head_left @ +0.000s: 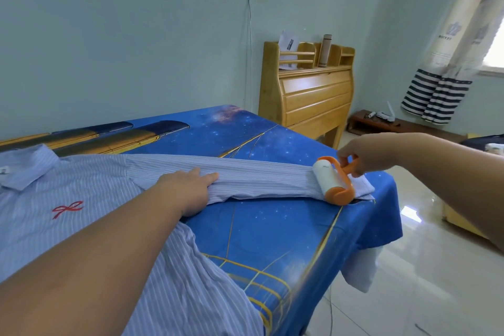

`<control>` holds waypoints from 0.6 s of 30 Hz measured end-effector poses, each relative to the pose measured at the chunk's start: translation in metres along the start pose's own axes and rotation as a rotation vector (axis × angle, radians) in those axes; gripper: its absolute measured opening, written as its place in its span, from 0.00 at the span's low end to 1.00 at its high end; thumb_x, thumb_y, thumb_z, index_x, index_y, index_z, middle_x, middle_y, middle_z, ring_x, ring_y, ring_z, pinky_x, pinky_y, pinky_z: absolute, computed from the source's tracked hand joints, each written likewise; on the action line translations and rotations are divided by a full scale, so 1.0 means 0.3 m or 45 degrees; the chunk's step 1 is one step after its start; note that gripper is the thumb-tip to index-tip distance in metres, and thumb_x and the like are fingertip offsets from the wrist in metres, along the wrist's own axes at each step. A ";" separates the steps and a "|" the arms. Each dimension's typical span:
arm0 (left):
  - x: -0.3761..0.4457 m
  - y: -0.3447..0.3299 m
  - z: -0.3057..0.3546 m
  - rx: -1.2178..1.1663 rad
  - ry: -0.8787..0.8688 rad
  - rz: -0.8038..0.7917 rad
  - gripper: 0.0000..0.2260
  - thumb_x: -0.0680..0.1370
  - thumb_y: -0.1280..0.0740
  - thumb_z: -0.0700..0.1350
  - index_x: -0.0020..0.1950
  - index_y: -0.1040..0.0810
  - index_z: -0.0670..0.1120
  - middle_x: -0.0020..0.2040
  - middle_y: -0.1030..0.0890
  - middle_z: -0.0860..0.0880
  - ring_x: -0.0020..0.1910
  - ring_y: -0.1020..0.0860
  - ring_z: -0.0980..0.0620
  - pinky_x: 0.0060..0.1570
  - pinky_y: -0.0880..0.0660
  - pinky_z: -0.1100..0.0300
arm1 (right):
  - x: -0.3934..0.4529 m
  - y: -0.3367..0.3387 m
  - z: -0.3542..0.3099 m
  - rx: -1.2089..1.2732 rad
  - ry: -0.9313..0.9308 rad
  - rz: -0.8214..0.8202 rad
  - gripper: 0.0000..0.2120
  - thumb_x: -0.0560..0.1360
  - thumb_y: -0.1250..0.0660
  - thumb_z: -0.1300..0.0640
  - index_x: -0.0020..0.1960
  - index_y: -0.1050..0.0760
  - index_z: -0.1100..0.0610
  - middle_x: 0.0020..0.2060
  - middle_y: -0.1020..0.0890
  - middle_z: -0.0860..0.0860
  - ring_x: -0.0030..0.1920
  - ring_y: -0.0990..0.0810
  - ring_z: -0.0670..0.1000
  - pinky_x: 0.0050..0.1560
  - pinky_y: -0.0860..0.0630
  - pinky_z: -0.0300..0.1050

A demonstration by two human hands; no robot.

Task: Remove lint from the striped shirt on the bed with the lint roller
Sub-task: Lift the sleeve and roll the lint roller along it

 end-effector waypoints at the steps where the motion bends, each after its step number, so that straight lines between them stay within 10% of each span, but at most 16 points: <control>1: 0.002 -0.001 0.000 -0.004 -0.002 0.004 0.25 0.81 0.50 0.49 0.76 0.54 0.64 0.80 0.51 0.50 0.75 0.42 0.43 0.67 0.36 0.46 | -0.006 0.001 0.016 -0.009 -0.021 -0.024 0.09 0.74 0.32 0.52 0.41 0.31 0.41 0.38 0.26 0.42 0.37 0.29 0.43 0.35 0.36 0.36; 18: 0.016 -0.020 -0.015 -0.047 -0.020 0.032 0.26 0.80 0.49 0.49 0.76 0.54 0.65 0.79 0.49 0.51 0.75 0.43 0.43 0.69 0.38 0.44 | -0.050 0.087 0.056 -0.475 -0.199 -0.116 0.06 0.72 0.33 0.55 0.45 0.26 0.43 0.35 0.25 0.42 0.35 0.30 0.42 0.36 0.35 0.38</control>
Point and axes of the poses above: each hand's wrist, its own x-axis towards the middle knuckle, its own y-axis out of the back of the hand, z = x × y, the point moved 1 cm from there along x, towards the middle knuckle
